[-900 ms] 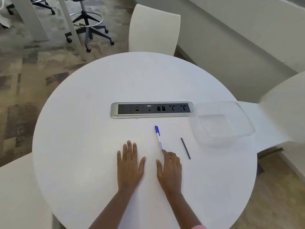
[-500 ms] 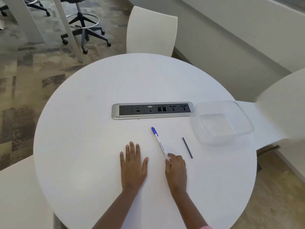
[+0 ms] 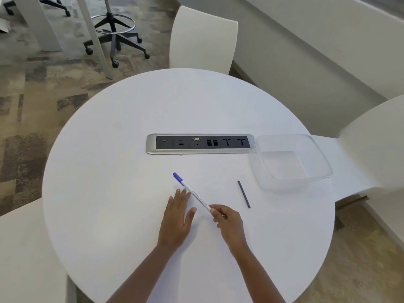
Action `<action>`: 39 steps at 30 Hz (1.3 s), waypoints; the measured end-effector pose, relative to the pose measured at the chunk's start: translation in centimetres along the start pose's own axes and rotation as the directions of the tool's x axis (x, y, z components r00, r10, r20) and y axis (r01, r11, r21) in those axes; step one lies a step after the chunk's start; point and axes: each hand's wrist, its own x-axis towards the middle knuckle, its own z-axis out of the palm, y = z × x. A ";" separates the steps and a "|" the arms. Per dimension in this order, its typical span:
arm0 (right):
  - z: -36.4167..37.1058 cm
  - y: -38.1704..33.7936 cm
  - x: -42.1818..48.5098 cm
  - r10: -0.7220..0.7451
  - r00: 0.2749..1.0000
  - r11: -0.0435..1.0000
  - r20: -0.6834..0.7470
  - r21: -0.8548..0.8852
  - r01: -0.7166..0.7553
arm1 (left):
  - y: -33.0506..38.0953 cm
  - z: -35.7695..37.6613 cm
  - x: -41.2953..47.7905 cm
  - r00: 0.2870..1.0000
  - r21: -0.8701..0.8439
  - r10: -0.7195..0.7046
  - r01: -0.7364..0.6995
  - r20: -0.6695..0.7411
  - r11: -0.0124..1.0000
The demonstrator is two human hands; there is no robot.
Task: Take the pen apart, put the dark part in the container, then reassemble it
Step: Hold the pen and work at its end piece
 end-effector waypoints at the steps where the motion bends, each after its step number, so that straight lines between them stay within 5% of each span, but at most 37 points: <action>1: -0.3 0.0 0.0 -0.007 1.000 1.000 0.016 -0.010 0.007 | 0.7 0.0 0.0 0.996 -0.139 -0.084 0.083 -0.007 0.987; 4: -1.5 0.0 0.1 -0.045 0.998 0.997 0.052 -0.053 0.047 | 3.2 -0.4 0.1 0.946 -0.502 -0.325 0.280 -0.002 0.818; 7: -2.8 -0.2 0.2 -0.107 0.990 0.989 0.087 -0.092 0.115 | 5.4 -1.1 0.6 0.875 -0.764 -0.475 0.369 0.093 0.530; 12: -5.0 -0.8 0.1 -0.210 0.967 0.970 0.143 -0.090 0.224 | 7.1 -1.3 0.4 0.802 -0.914 -0.514 0.399 0.304 0.081; 15: -6.1 -0.9 0.1 -0.281 0.947 0.943 0.157 -0.140 0.303 | 7.7 -1.2 0.4 0.753 -0.940 -0.579 0.333 0.312 -0.073; 20: -7.4 -0.7 0.7 -0.420 0.881 0.816 0.219 -0.334 0.472 | 8.6 -1.1 0.1 0.738 -0.956 -0.617 0.282 0.274 -0.087; 31: -7.4 -0.6 0.6 -0.563 0.788 0.649 0.249 -0.457 0.608 | 11.5 -1.0 -0.9 0.726 -0.944 -0.605 0.279 0.326 -0.174; 39: -7.3 -0.7 0.7 -0.654 0.701 0.487 0.285 -0.551 0.678 | 12.4 -1.3 -1.0 0.760 -0.962 -0.592 0.248 0.268 -0.118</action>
